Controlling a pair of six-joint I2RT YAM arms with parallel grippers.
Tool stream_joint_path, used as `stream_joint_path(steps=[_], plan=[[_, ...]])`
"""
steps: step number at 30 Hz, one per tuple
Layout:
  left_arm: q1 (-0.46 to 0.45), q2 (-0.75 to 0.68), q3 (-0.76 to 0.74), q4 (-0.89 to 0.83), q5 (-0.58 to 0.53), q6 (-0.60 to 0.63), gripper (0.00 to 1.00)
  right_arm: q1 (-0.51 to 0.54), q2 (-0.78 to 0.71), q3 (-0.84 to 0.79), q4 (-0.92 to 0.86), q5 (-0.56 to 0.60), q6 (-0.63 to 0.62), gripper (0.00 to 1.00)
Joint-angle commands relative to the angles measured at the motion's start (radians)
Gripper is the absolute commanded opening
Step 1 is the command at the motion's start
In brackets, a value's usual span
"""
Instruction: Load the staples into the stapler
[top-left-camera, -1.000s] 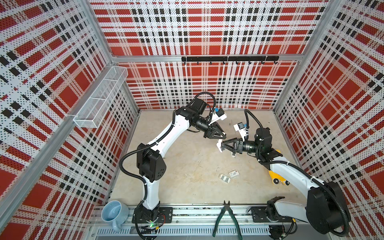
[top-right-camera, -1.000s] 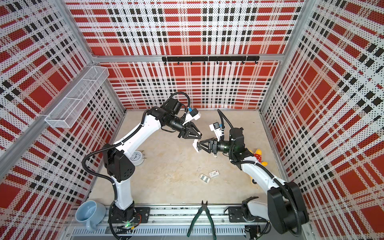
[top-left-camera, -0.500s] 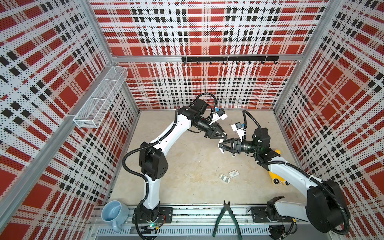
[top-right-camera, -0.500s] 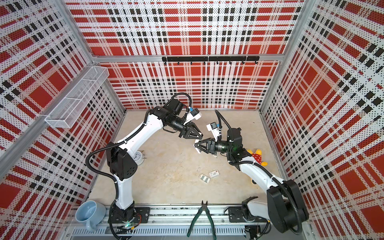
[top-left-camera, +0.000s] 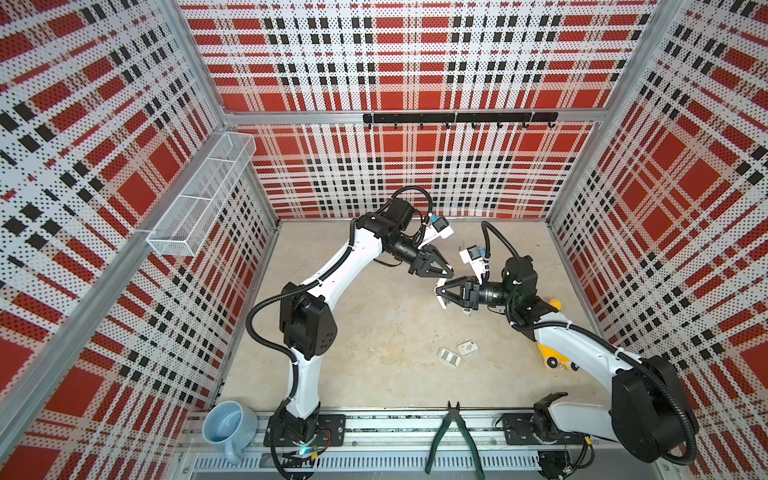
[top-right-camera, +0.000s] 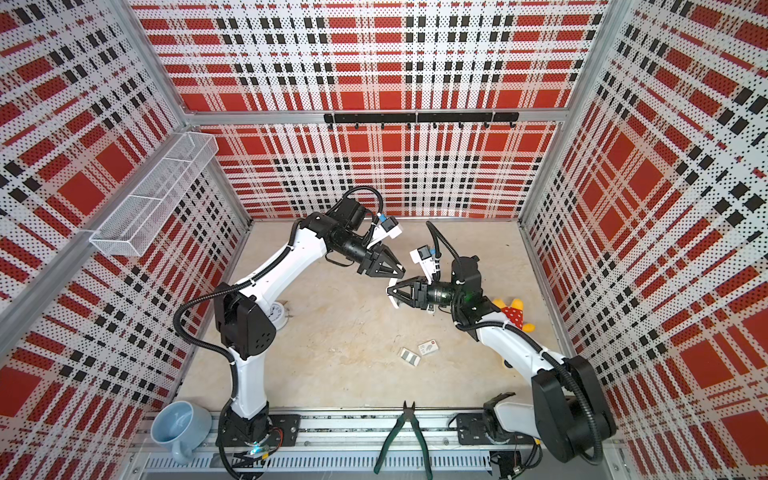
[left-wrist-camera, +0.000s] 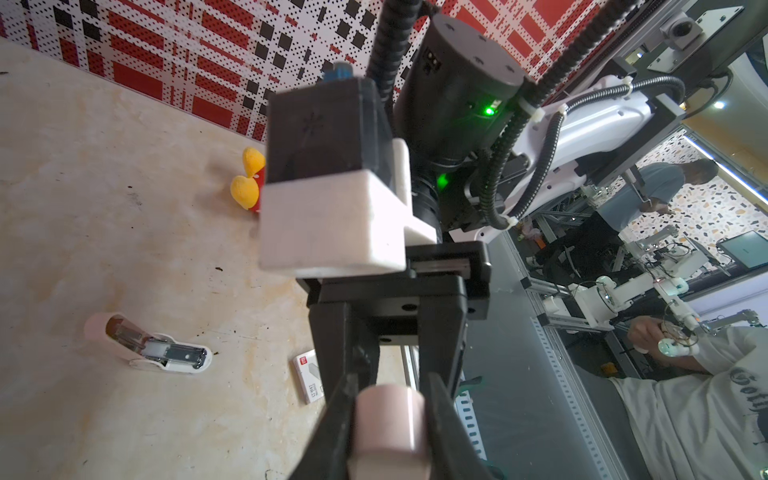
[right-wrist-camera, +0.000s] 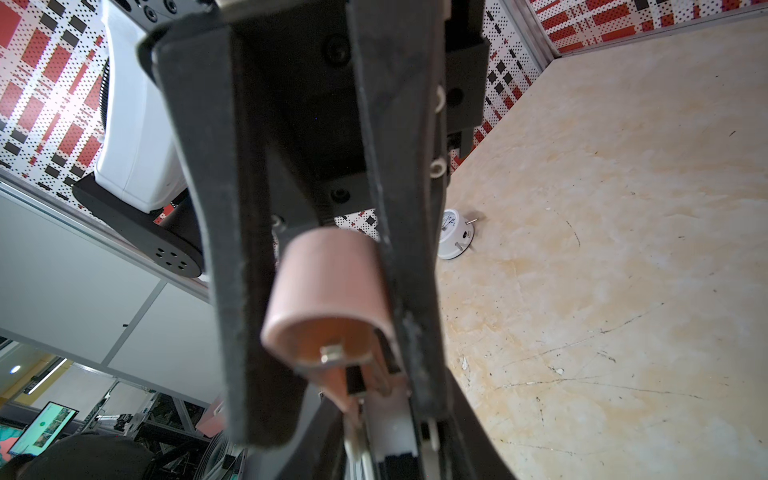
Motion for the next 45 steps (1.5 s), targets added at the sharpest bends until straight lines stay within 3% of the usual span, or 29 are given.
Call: stream_joint_path(steps=[1, 10, 18, 23, 27, 32, 39, 45], plan=[[0.004, 0.004, 0.013, 0.001, 0.02, 0.022, 0.32, 0.007, 0.025, 0.024, 0.012, 0.033, 0.012, 0.23], [0.055, -0.013, 0.01, 0.005, -0.021, 0.027, 0.41, 0.011, 0.05, 0.064, -0.076, 0.087, -0.037, 0.2], [0.177, -0.07, -0.051, 0.057, -0.065, 0.001, 0.45, 0.011, 0.112, 0.136, -0.199, 0.159, -0.099, 0.19], [0.267, -0.141, -0.171, 0.238, -0.139, -0.136, 0.45, 0.025, 0.167, 0.215, -0.386, 0.317, -0.16, 0.2], [0.335, -0.219, -0.288, 0.459, -0.295, -0.3, 0.45, 0.08, 0.24, 0.305, -0.535, 0.519, -0.225, 0.21], [0.39, -0.293, -0.38, 0.603, -0.464, -0.438, 0.44, 0.167, 0.379, 0.387, -0.59, 0.749, -0.186, 0.21], [0.426, -0.317, -0.431, 0.665, -0.557, -0.549, 0.44, 0.273, 0.569, 0.476, -0.607, 1.008, -0.058, 0.22], [0.427, -0.301, -0.442, 0.663, -0.573, -0.563, 0.44, 0.331, 0.689, 0.57, -0.696, 1.136, -0.003, 0.24]])
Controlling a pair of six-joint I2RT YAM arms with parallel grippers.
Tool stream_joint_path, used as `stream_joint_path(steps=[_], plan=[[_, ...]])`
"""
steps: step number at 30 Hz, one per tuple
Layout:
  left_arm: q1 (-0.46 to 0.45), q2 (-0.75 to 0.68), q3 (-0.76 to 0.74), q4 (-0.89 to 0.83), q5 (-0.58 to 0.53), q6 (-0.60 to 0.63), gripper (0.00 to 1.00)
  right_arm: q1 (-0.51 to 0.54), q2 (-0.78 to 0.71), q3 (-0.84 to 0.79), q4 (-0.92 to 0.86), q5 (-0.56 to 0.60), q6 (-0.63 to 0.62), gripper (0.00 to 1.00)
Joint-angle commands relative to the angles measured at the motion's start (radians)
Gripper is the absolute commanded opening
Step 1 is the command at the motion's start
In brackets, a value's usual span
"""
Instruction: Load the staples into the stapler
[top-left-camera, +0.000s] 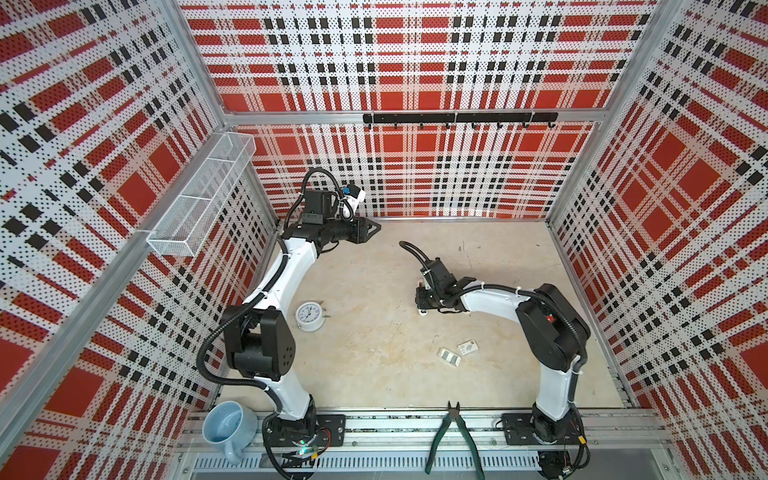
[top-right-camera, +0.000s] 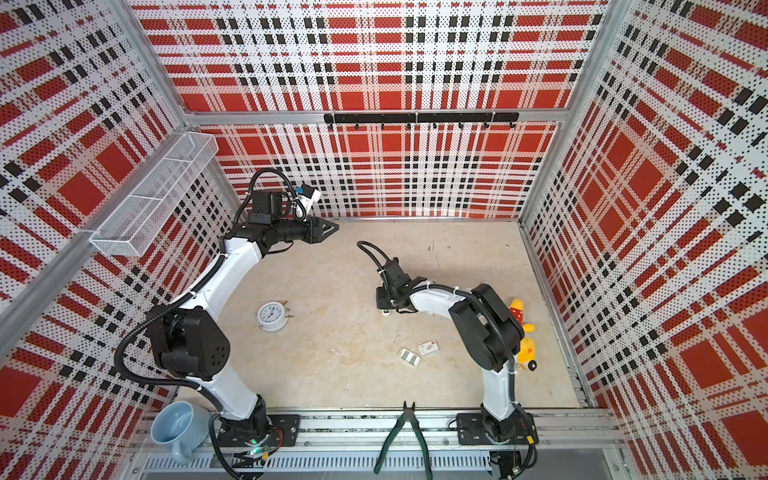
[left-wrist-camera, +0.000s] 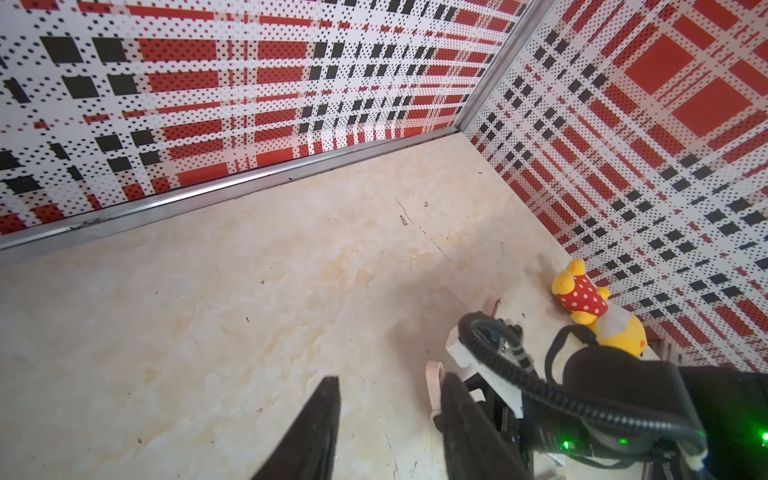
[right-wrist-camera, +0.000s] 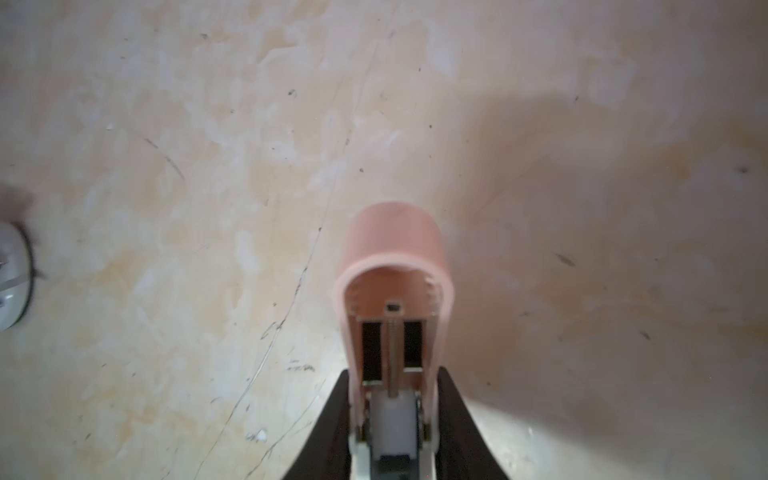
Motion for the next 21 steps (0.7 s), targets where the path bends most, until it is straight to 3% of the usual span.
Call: stream_joint_path(steps=[1, 13, 21], plan=[[0.006, -0.006, -0.01, 0.032, -0.025, -0.044, 0.43, 0.022, 0.041, 0.068, -0.052, 0.129, 0.051, 0.24], [0.005, 0.006, -0.036, 0.026, -0.006, -0.042, 0.44, 0.075, 0.104, 0.163, -0.209, 0.261, 0.069, 0.32], [0.004, 0.004, -0.054, 0.027, 0.002, -0.037, 0.44, 0.083, 0.101, 0.166, -0.207, 0.252, 0.07, 0.39]])
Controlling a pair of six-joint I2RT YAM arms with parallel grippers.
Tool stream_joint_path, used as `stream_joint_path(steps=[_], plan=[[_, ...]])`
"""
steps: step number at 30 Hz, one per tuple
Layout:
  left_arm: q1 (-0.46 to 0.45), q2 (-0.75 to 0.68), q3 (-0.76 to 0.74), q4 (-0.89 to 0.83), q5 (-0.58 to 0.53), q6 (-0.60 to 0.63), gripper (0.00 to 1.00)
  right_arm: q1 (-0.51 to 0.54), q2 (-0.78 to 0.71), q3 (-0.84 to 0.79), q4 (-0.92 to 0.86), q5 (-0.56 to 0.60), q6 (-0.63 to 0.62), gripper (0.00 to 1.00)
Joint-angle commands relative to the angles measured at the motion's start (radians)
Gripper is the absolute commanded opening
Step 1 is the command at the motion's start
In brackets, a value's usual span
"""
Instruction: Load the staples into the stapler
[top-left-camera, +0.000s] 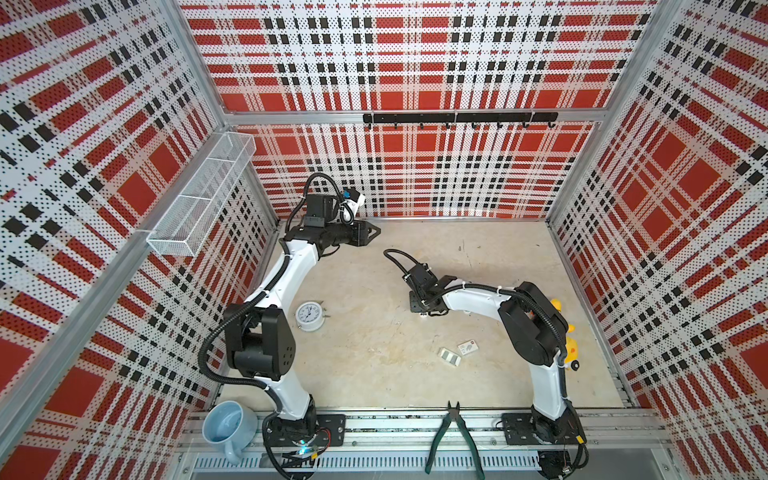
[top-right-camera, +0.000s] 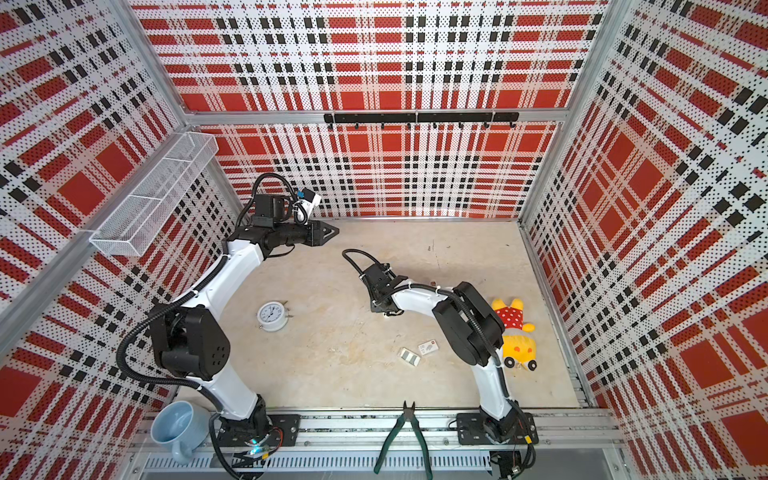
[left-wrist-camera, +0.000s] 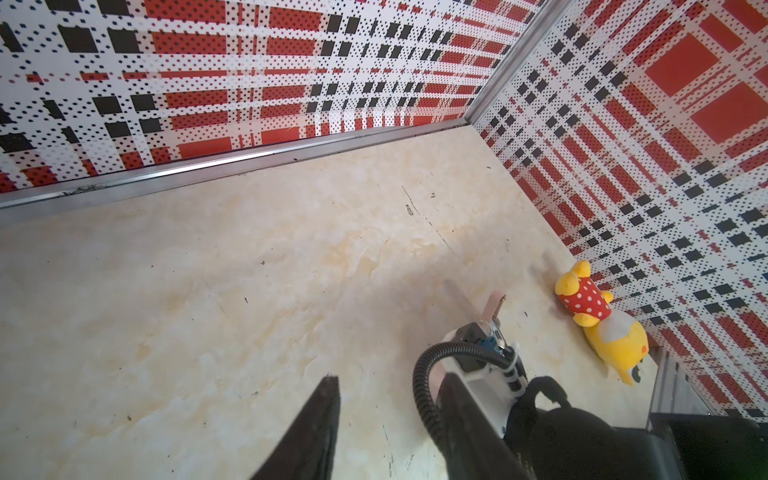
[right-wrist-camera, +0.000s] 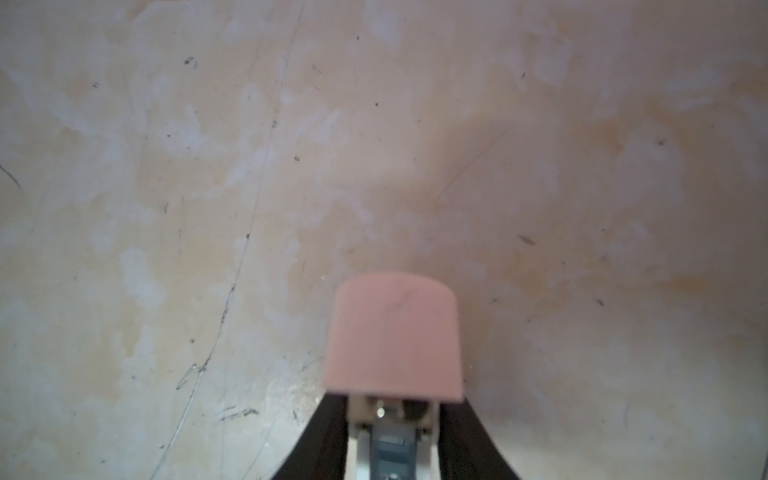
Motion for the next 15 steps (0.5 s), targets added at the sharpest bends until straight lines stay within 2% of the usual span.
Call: stream_joint_path(steps=[1, 7, 15], plan=[[0.005, 0.002, -0.015, 0.016, 0.014, -0.011, 0.44, 0.005, 0.012, 0.025, -0.003, 0.022, 0.011, 0.4], [0.004, -0.005, -0.024, 0.015, 0.011, -0.01, 0.44, 0.01, -0.04, 0.007, -0.019, 0.064, 0.013, 0.52], [-0.001, -0.013, -0.023, 0.016, 0.011, -0.01, 0.44, 0.057, -0.24, -0.074, -0.135, 0.135, 0.062, 0.54]])
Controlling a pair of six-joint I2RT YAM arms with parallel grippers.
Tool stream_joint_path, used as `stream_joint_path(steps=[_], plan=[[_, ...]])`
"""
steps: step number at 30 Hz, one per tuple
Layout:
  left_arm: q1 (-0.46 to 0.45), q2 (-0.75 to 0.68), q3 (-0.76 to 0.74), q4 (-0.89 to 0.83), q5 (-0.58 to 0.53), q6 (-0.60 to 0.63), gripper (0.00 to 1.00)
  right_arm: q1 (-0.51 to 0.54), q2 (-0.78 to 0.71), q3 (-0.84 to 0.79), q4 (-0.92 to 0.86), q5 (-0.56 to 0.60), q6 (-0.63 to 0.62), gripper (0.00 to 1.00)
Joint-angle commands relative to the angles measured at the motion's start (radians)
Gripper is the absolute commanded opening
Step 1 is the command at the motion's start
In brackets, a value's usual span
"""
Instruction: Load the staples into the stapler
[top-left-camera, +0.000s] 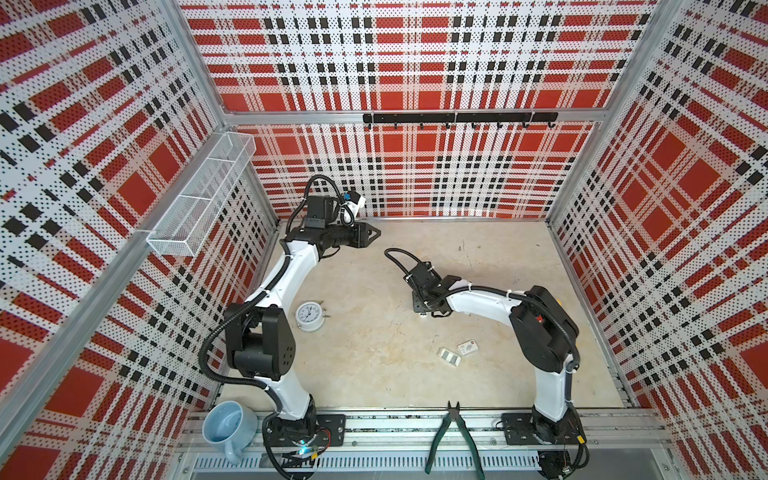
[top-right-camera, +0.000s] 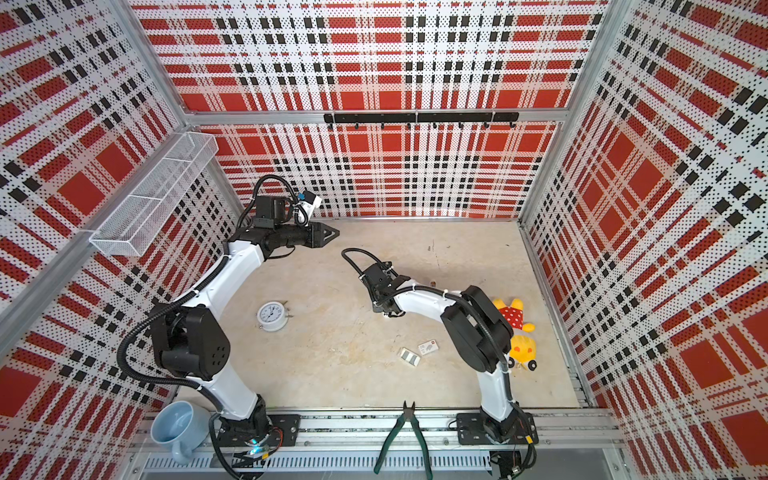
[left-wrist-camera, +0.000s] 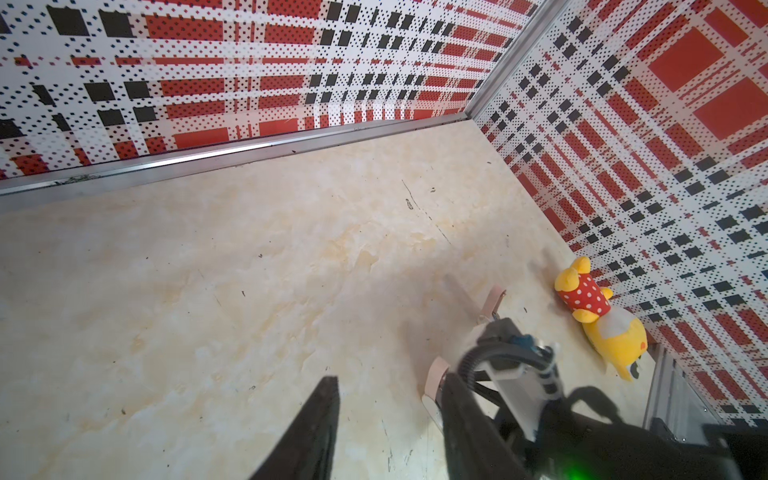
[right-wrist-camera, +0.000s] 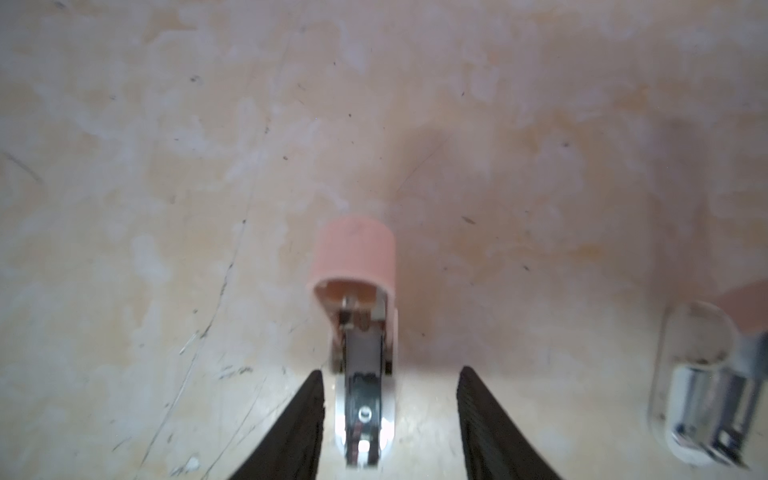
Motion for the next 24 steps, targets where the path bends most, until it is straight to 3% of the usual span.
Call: stream_joint_path(steps=[1, 5, 14, 24], plan=[[-0.002, -0.014, -0.01, 0.016, 0.008, -0.009, 0.44, 0.035, -0.15, -0.055, -0.073, 0.054, 0.057, 0.54], [-0.014, -0.016, -0.007, 0.015, 0.02, -0.002, 0.44, 0.064, -0.313, -0.198, -0.11, 0.017, 0.152, 0.54], [-0.062, 0.002, 0.009, -0.042, 0.032, 0.072, 0.44, 0.118, -0.677, -0.635, 0.049, -0.113, 0.369, 0.39], [-0.081, 0.019, 0.025, -0.08, 0.051, 0.08, 0.44, 0.139, -0.719, -0.777, 0.185, -0.193, 0.443, 0.4]])
